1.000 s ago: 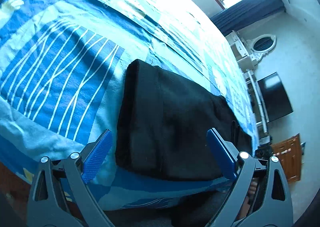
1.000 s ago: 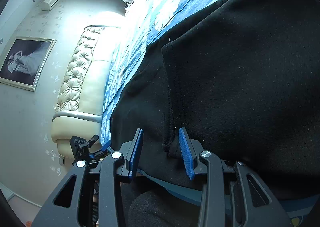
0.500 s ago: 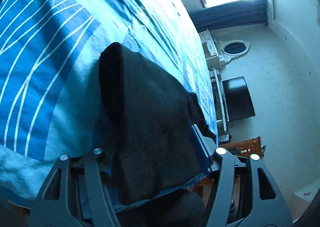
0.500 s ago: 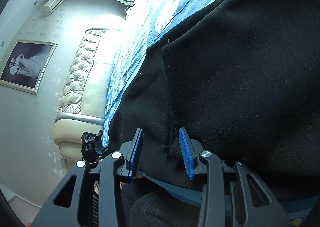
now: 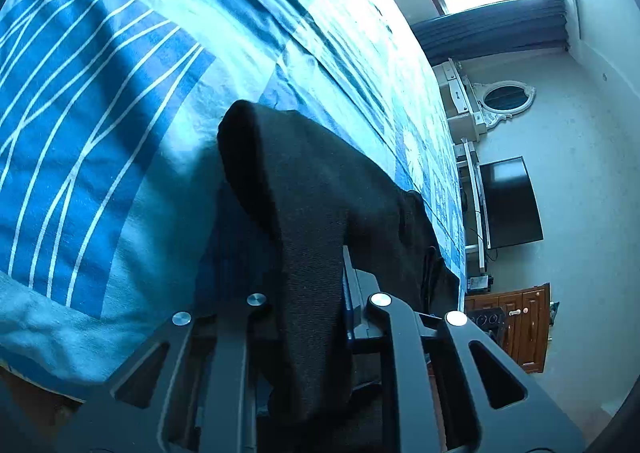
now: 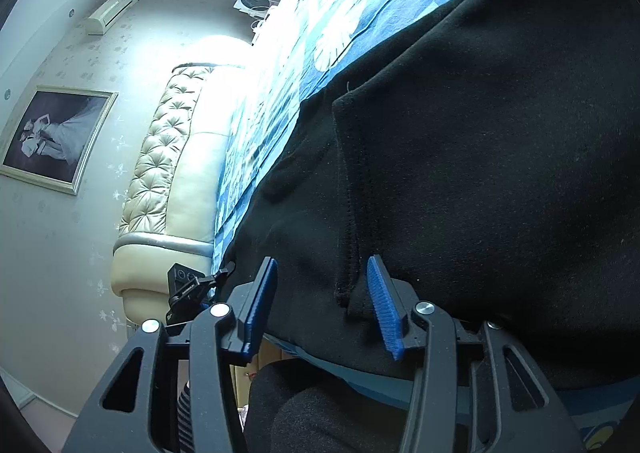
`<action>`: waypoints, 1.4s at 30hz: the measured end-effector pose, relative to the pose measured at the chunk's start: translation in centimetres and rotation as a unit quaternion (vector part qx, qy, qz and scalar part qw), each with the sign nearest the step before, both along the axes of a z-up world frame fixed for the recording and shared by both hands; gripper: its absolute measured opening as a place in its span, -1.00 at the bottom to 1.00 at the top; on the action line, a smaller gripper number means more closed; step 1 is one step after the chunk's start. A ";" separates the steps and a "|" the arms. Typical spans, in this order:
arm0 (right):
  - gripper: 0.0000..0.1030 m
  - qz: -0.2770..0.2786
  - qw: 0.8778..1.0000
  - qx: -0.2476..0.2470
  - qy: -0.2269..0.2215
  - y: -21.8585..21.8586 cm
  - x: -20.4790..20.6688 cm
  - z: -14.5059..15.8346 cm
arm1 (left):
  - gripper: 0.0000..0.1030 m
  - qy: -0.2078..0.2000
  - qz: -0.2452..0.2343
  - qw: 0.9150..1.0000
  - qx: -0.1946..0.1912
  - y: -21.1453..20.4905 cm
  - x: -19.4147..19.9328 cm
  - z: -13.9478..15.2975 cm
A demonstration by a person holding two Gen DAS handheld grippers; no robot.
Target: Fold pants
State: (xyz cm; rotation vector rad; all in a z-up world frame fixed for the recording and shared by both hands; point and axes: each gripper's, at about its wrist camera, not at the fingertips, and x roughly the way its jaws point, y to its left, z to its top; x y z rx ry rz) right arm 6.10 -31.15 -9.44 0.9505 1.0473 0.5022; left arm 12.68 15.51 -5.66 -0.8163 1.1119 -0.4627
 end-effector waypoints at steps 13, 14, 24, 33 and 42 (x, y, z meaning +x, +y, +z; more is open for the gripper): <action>0.30 -0.013 0.998 -0.056 -0.034 -2.7 -1.8 5.3 | -0.71 -0.086 -0.044 0.984 0.150 -10.4 -0.3 12.8; 0.30 -0.019 0.997 -0.058 -0.036 -3.5 -2.0 5.6 | -0.71 -0.096 -0.050 0.979 0.172 -12.1 -0.4 13.5; 0.51 -0.133 0.984 -0.108 -0.053 -12.2 -5.3 6.2 | -0.71 -0.154 -0.159 0.931 0.290 -30.8 -1.8 13.4; 0.67 -0.211 0.967 -0.137 -0.031 -18.0 -7.5 4.2 | -0.71 -0.155 -0.203 0.898 0.359 -40.6 -2.5 8.2; 0.67 -0.237 0.964 -0.116 -0.029 -20.7 -8.7 3.2 | -0.70 -0.170 -0.213 0.865 0.422 -47.1 -4.2 5.1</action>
